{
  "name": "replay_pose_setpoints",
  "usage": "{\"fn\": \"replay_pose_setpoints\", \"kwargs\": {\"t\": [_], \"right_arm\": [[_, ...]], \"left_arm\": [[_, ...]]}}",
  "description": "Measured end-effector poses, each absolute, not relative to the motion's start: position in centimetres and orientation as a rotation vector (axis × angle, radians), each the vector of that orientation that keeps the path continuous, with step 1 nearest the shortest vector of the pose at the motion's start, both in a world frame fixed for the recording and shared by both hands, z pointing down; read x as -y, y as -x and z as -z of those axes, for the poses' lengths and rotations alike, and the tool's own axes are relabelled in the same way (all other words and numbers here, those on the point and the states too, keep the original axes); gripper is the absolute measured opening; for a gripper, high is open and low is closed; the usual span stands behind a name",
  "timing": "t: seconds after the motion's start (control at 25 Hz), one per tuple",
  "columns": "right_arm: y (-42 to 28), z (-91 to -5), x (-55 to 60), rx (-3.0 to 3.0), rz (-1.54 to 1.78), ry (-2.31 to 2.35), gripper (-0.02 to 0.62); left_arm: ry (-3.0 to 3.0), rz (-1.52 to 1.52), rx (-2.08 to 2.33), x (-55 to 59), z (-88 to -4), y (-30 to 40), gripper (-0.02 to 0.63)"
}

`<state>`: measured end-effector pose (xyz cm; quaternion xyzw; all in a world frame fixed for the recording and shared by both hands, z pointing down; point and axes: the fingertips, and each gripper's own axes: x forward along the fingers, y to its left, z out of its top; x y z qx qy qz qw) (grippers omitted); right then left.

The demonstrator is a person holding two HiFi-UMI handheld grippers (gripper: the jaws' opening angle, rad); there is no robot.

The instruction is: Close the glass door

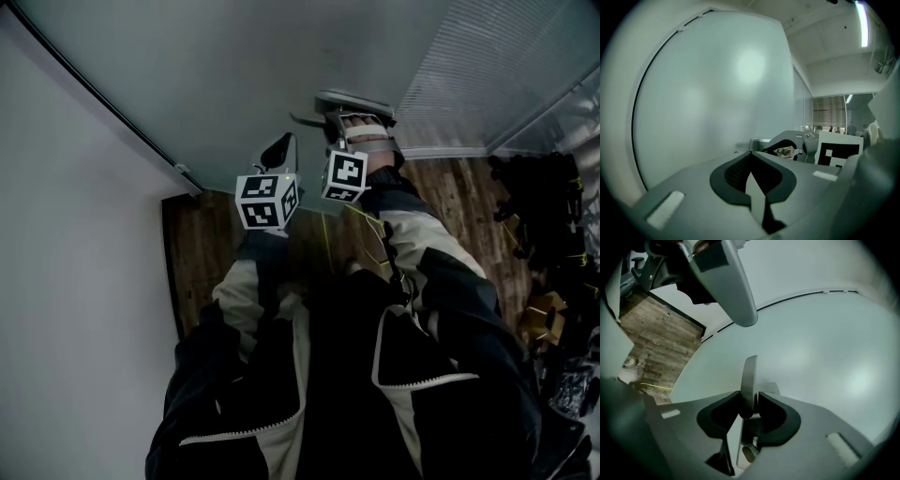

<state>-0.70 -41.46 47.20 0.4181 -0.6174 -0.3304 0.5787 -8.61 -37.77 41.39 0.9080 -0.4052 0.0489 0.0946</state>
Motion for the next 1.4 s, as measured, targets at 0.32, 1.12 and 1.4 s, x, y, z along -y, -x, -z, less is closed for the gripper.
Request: {"fn": "replay_pose_setpoints", "kwargs": {"t": [0.32,1.12,1.4], "right_arm": [[-2.1,-47.2,45.8,1.460,0.826,-0.955,0.129],[-5.5,-47.8,58.3,1.509,0.939,-0.842,0.126],[-7.2,-47.7,61.6,1.453,0.960,-0.833,0.123]], "left_arm": [[-2.671,-0.157,1.270,41.4,-41.4,5.5,0.000],[-2.570,-0.158,1.507,50.2,-39.8,1.9,0.000],[-2.577,-0.177,1.494,50.0,-39.8,1.9,0.000]]}}
